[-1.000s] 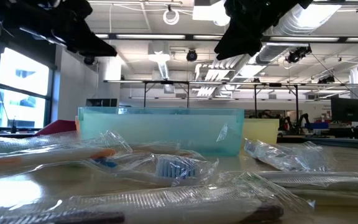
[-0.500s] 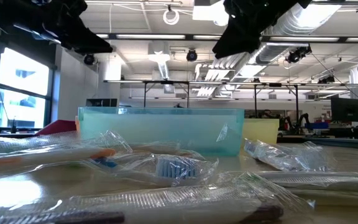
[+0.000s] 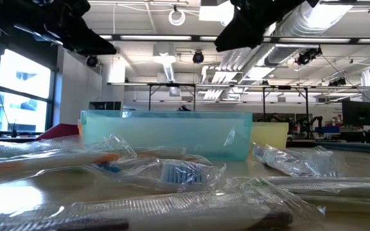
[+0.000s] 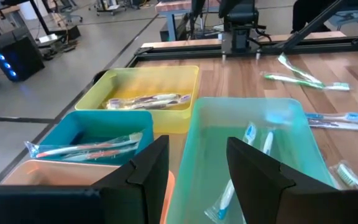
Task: Pick & Place Toothbrushes
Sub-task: Put the blue toothbrush into the green bin
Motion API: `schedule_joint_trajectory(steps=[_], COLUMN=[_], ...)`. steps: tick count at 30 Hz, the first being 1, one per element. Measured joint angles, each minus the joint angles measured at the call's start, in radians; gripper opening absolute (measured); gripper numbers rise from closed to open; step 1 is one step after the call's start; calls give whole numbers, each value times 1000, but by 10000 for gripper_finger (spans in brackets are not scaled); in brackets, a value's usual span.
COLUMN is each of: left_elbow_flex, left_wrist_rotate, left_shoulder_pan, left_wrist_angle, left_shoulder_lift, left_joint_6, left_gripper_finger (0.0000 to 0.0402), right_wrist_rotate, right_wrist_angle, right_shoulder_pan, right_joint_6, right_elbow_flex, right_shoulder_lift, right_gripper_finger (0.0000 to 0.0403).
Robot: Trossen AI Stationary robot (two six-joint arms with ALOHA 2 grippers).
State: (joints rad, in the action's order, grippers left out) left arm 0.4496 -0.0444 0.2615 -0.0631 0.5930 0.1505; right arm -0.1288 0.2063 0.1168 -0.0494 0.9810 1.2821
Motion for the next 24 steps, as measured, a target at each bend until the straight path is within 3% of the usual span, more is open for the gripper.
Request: schedule_joint_trajectory(steps=[7, 13, 18, 24], left_elbow_flex=[0, 0, 0, 0], left_wrist_rotate=[0, 0, 0, 0], left_shoulder_pan=[0, 0, 0, 0], left_wrist_angle=[0, 0, 0, 0], left_shoulder_lift=[0, 0, 0, 0], left_joint_6=[0, 0, 0, 0], left_gripper_finger=[156, 156, 156, 156], right_wrist_rotate=[14, 167, 231, 205], right_wrist_angle=[-4, -23, -204, -349], right_shoulder_pan=[9, 49, 63, 63], right_joint_6=[80, 84, 64, 54], right_elbow_flex=[0, -6, -129, -236], right_shoulder_lift=[-64, -89, -90, -117], right_gripper_finger=[161, 161, 161, 161])
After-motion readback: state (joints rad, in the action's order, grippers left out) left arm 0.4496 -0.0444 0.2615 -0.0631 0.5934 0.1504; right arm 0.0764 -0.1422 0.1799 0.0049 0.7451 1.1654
